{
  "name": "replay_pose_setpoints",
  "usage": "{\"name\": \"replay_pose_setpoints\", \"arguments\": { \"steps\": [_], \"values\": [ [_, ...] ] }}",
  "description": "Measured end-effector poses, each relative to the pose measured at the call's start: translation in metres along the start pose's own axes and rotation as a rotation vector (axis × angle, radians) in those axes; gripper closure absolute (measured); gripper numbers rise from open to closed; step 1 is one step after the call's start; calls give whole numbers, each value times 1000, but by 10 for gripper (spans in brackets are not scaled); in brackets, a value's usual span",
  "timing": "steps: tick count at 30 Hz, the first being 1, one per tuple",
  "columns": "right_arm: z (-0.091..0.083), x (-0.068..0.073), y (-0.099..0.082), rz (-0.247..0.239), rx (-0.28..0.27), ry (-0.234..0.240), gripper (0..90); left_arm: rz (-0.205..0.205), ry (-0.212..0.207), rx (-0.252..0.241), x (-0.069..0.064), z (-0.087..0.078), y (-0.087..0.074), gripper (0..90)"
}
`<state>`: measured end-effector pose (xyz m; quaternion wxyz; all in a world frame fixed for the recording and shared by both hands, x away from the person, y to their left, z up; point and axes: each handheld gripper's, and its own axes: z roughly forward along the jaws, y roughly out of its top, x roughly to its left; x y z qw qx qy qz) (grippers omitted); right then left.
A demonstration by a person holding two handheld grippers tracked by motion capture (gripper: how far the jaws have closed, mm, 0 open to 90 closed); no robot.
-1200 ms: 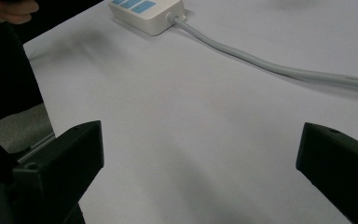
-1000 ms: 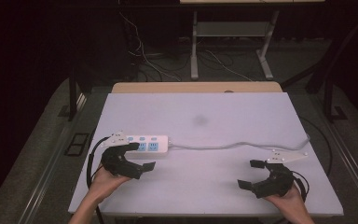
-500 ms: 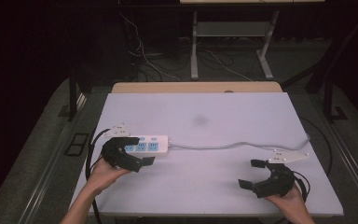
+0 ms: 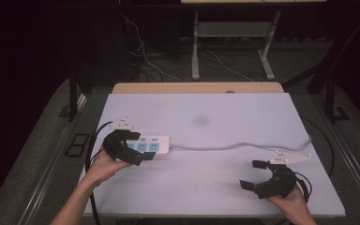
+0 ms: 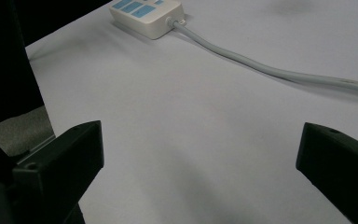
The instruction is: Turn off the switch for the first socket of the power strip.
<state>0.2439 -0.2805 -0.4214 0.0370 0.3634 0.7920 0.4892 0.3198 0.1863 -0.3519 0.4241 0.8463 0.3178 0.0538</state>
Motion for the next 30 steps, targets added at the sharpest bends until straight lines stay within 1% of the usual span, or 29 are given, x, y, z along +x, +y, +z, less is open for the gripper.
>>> {"name": "replay_pose_setpoints", "arguments": {
  "steps": [5, 11, 18, 21, 30],
  "values": [
    [0, 0, 0, 3, 2, 1, 4, 8, 7, 16, 5, -2, 7, 0],
    [0, 0, 0, -1, -1, -3, 4, 21, 14, 54, 11, 0, 15, 0],
    [0, 0, 0, 0, -1, -3, 5, 32, 20, 86, 17, 4, 23, 0],
    [0, 0, 0, -3, -3, -4, 5, 43, 22, 105, 19, 5, 27, 0],
    [0, 0, -1, -3, 1, -1, 5, 53, 28, 142, 26, 14, 35, 0]
  ]
}}
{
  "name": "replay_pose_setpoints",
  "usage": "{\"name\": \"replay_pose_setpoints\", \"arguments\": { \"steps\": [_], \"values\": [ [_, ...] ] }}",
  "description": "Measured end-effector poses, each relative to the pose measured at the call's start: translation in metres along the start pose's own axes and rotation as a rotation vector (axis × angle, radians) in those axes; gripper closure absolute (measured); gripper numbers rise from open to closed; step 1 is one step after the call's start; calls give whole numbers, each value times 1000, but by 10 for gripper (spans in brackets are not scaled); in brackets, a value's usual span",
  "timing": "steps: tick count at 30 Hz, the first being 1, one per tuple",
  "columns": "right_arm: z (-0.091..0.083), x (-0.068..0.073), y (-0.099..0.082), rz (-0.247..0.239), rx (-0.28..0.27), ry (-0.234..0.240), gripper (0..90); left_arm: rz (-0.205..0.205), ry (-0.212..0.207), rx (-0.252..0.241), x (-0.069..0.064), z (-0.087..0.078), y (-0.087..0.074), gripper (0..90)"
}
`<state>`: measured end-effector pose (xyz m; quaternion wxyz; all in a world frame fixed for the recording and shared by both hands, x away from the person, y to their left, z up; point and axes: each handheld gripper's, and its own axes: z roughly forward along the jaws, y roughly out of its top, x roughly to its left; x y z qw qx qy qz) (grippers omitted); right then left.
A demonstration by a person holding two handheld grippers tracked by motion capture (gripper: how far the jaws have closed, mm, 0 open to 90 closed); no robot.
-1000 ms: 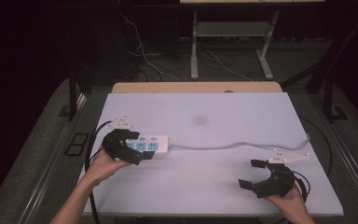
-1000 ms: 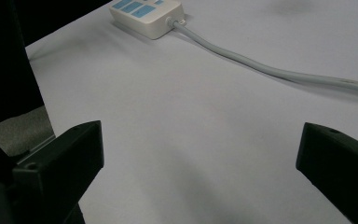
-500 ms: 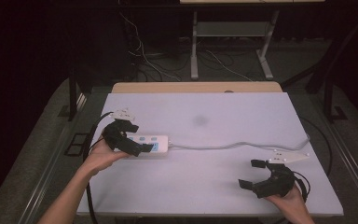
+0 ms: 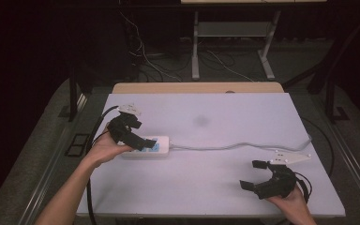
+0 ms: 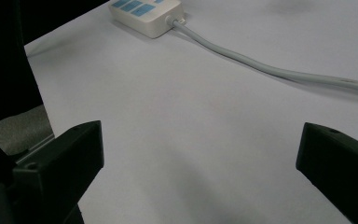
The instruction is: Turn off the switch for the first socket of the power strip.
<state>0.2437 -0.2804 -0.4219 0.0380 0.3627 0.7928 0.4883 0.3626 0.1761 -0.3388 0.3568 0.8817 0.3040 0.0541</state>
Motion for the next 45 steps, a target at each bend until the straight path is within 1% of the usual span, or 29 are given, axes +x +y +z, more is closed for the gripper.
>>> {"name": "replay_pose_setpoints", "arguments": {
  "steps": [7, 13, 19, 21, 23, 26, 32, 36, 38, 45],
  "values": [
    [0, 0, 0, -1, 1, 3, 4, 5, -4, 28, 7, 9, 5, 0],
    [0, 0, 0, -5, 2, 5, 4, -11, -10, 36, 14, 15, 6, 18],
    [1, 0, -1, -3, 9, 8, 5, -30, -19, 36, 21, 20, 6, 81],
    [2, 0, -1, -4, 11, 7, 5, -42, -23, 31, 23, 21, 5, 111],
    [1, 0, -1, -5, 11, 7, 5, -43, -22, 32, 26, 22, 5, 137],
    [1, 0, -1, -5, 11, 7, 5, -32, -13, 26, 27, 25, 4, 198],
    [2, 0, -1, -11, 15, 4, 5, -33, -12, 25, 32, 29, 3, 353],
    [2, 0, -1, -11, 15, 5, 5, -34, -14, 15, 35, 31, 2, 476],
    [2, 0, -1, -11, 15, 5, 5, -26, -14, 12, 35, 33, 2, 534],
    [2, 0, -1, -12, 16, 6, 5, -17, -20, 13, 36, 41, 3, 737]
  ]
}}
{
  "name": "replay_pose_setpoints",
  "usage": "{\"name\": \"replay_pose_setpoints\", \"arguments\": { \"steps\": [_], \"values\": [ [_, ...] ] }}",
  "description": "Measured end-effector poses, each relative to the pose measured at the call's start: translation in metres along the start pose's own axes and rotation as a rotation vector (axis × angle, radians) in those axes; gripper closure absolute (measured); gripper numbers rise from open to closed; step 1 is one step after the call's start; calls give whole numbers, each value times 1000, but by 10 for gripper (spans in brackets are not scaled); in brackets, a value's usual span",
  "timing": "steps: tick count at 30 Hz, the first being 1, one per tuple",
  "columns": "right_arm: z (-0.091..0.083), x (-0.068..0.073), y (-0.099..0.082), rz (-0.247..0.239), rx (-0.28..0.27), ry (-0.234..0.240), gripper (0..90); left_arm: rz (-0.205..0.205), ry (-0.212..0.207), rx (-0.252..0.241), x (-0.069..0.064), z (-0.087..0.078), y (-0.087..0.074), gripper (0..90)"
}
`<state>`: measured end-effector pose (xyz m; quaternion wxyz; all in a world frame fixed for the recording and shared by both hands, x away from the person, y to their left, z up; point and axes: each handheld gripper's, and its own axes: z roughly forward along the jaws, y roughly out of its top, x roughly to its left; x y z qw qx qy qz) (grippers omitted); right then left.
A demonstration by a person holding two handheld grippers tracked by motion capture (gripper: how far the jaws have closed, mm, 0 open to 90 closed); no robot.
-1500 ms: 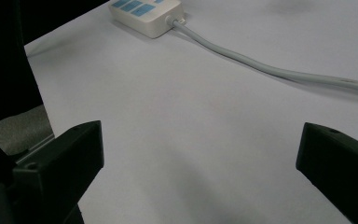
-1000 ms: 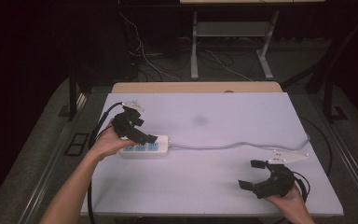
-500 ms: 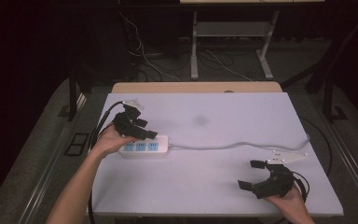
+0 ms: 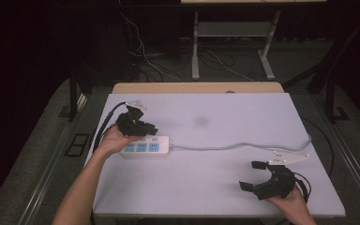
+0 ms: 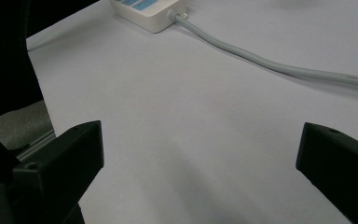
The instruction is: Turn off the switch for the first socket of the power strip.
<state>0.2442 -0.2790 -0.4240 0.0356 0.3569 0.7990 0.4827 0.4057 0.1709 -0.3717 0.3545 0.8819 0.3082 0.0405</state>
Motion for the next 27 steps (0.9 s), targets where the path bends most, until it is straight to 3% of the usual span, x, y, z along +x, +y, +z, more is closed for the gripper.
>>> {"name": "replay_pose_setpoints", "arguments": {
  "steps": [8, 27],
  "values": [
    [0, 0, 0, -2, 2, 4, 5, -2, -6, 14, 3, 11, 0, 887],
    [0, 0, -1, -2, 3, 10, 5, -14, -10, 99, 9, 30, -4, 891]
  ]
}}
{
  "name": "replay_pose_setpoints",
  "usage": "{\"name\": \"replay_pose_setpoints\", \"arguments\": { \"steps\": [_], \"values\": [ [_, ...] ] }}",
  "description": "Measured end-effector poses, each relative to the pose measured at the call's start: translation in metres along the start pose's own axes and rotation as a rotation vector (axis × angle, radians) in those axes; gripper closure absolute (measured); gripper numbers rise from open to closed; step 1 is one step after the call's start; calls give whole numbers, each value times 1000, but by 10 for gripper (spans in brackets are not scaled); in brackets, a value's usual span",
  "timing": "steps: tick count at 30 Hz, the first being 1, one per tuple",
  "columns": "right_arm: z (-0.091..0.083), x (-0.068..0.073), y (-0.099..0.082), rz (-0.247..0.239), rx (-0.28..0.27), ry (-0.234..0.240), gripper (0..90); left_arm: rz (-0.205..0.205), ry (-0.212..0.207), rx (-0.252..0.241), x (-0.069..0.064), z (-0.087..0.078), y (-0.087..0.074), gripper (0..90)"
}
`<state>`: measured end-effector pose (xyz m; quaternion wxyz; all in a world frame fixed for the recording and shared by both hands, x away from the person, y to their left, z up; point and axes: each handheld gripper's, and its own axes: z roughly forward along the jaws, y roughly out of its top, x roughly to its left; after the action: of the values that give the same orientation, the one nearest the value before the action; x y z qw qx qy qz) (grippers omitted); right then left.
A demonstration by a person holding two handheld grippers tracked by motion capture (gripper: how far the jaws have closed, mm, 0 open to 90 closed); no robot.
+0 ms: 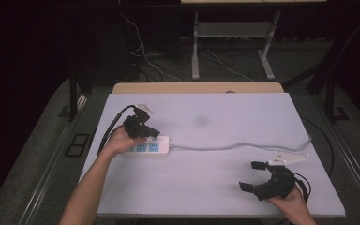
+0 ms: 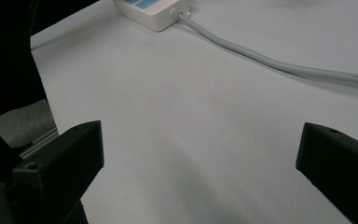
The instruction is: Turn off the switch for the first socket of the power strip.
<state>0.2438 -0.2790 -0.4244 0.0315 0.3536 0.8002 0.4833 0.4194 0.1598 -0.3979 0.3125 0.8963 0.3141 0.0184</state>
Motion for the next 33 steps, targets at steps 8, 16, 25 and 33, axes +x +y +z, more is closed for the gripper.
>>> {"name": "replay_pose_setpoints", "arguments": {
  "steps": [8, 16, 25, 33],
  "values": [
    [0, 0, 0, 0, -3, 0, 5, -17, -6, 34, 6, 4, -4, 894],
    [-1, 1, 0, -1, -3, 0, 5, -29, -15, 33, 6, 4, -6, 896],
    [-1, 1, 0, -7, -2, -1, 5, -56, -25, 32, 9, 5, -7, 897],
    [-2, 0, 0, -6, -8, -1, 5, -82, -18, -25, 9, 4, -14, 897]
  ]
}}
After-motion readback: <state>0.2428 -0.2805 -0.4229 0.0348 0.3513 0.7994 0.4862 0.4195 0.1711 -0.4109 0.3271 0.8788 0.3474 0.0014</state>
